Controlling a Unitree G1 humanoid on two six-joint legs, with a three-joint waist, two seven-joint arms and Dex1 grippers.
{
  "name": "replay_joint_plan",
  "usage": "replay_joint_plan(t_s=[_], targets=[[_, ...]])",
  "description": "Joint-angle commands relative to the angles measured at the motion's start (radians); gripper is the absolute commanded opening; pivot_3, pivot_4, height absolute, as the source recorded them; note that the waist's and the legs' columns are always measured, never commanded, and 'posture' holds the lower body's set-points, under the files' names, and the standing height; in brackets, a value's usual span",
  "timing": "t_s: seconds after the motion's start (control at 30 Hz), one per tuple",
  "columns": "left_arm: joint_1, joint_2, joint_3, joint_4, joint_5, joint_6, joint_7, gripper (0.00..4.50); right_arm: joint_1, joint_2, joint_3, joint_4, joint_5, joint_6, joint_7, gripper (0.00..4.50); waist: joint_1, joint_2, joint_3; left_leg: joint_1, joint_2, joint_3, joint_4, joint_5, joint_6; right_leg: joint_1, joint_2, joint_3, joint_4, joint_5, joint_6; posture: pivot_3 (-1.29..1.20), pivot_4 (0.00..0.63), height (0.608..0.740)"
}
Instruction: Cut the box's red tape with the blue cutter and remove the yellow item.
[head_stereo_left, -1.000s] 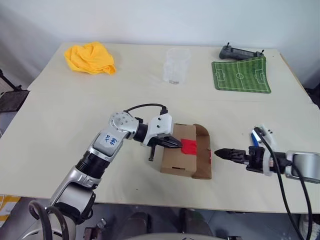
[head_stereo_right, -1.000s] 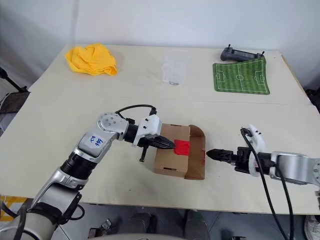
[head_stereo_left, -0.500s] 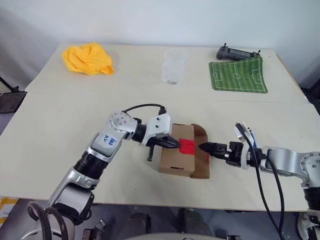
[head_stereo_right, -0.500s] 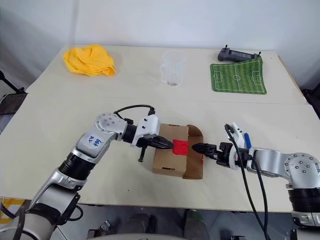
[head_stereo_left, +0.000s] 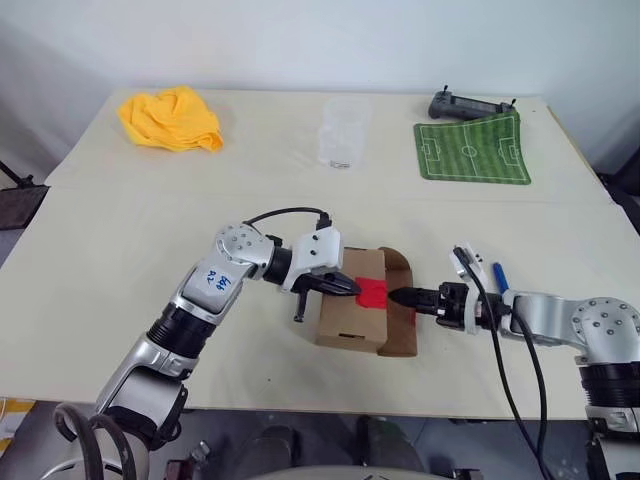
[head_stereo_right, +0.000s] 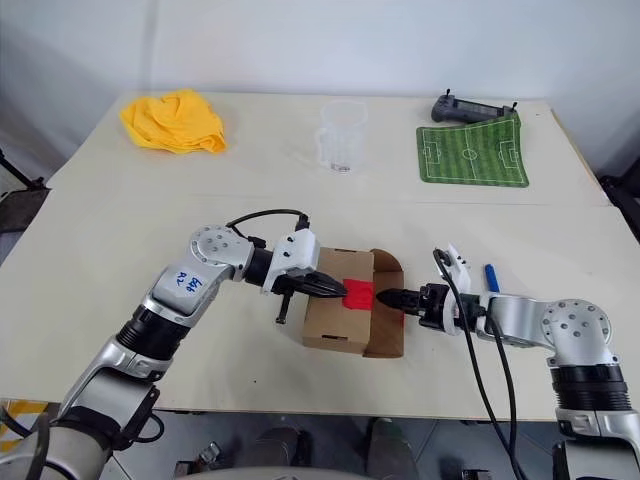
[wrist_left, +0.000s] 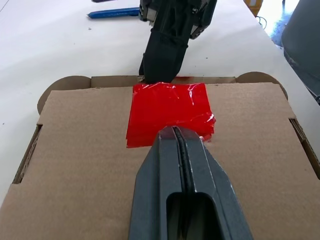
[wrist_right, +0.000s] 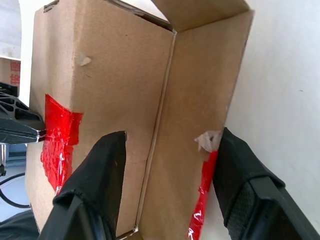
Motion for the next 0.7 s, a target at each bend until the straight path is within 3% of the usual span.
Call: replay_joint_plan(t_s=[0.03,0.23,0.27,0.53,0.7], targets=[[0.009,-0.010,-0.031,0.025,0.034,0.000,0.011,0.00,0.010,0.016,0.045,0.004,-0.034,0.074,0.022,2.18,0.002,0.000,0.000,0.000,0.000,0.000,0.000,0.000,0.000,0.000,0.000,0.000,0.000,0.000,0.000,0.00,0.150,0.740],[0.011,-0.019,-0.029,0.039,0.037,-0.013,0.018,0.00,0.029,-0.016,0.010,-0.023,-0.038,0.133,0.066,0.16,0.008,0.000,0.000,-0.001,0.000,-0.001,-0.001,0.000,0.000,0.000,0.000,-0.001,0.000,0.000,0.000,0.00,0.150,0.740],[0.011,-0.020,-0.030,0.041,0.038,-0.015,0.019,0.00,0.032,-0.022,0.004,-0.026,-0.038,0.140,0.072,0.05,0.010,0.001,0.000,-0.001,0.000,-0.001,-0.001,0.000,0.000,0.000,0.000,-0.001,0.000,0.000,0.000,0.00,0.150,0.740],[0.024,-0.036,-0.022,0.060,0.029,-0.027,0.029,0.00,0.002,-0.064,-0.048,-0.020,-0.004,0.140,0.029,0.05,0.025,0.001,0.000,-0.002,-0.001,-0.001,-0.001,0.000,0.000,-0.001,0.000,-0.001,0.000,0.000,0.000,0.00,0.150,0.740],[0.032,-0.063,-0.015,0.096,0.029,-0.045,0.050,0.00,-0.063,-0.191,-0.090,-0.023,0.077,0.149,-0.027,0.05,0.034,0.003,0.000,-0.002,-0.003,-0.001,-0.001,0.000,0.001,-0.001,-0.003,-0.002,-0.002,0.000,0.000,0.00,0.150,0.740]])
